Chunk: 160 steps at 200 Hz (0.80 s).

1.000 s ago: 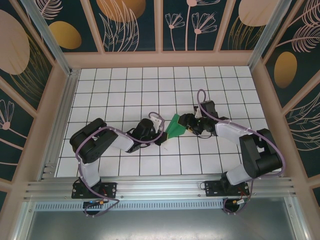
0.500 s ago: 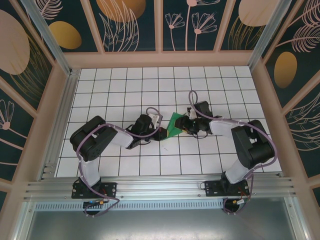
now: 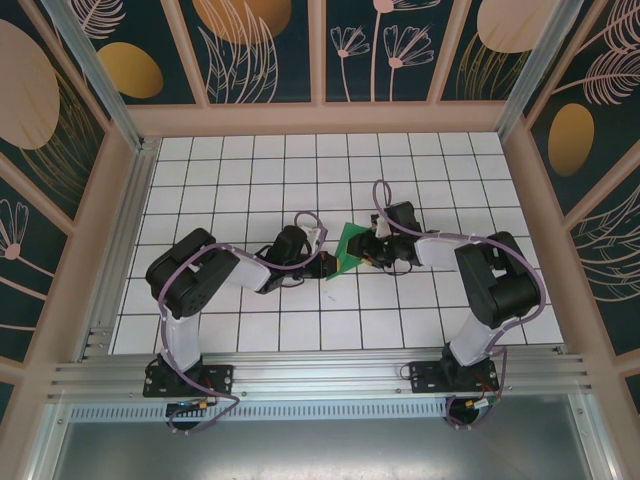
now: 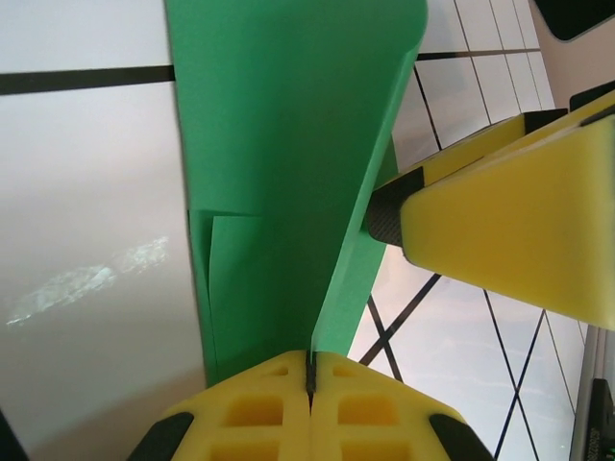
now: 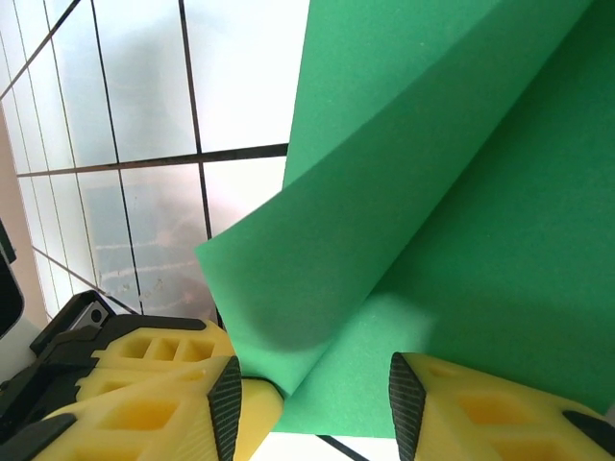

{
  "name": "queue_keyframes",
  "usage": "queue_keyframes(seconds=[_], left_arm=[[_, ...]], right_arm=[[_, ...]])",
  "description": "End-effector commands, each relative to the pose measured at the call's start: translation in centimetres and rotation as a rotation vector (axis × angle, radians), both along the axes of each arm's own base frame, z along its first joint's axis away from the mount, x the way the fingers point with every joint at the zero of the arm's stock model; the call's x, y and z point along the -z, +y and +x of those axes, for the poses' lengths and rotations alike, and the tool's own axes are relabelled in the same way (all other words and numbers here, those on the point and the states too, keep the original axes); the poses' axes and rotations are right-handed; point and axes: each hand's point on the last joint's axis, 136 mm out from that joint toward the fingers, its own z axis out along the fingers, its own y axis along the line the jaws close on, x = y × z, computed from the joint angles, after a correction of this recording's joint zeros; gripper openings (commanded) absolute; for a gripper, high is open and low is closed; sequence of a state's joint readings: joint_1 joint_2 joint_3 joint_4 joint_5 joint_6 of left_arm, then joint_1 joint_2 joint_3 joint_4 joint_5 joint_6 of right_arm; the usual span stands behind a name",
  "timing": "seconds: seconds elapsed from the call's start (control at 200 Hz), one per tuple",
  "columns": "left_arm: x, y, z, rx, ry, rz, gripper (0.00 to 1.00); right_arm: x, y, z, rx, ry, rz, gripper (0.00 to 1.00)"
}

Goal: Fold a paper plane with a square sheet of paper (pick it up from the middle)
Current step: Fourth fold the wing at the center of the table.

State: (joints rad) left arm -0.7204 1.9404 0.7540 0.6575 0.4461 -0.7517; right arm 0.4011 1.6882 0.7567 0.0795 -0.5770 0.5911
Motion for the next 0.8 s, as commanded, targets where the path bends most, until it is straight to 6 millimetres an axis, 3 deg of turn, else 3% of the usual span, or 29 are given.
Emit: queue_keyframes(seconds=[0.0,0.51,0.796], left_arm=[[0.9,0.3,0.2,-0.021,0.059,0.004,0.00],[0.9,0.7,-0.1,-0.092,0.197,-0.102,0.00],[1.8,1.4,-0.1,-0.138,0.254,-0.103,0.00]], right_arm=[[-0.5,0.8,1.0,-0.024,-0.045,0.007,0.47],[-1.4,1.3,2.3,-0.011,-0.082,0.029,0.46],[0.0,1.1,3.0,-0.007,-0.051,-0.023,0.45]])
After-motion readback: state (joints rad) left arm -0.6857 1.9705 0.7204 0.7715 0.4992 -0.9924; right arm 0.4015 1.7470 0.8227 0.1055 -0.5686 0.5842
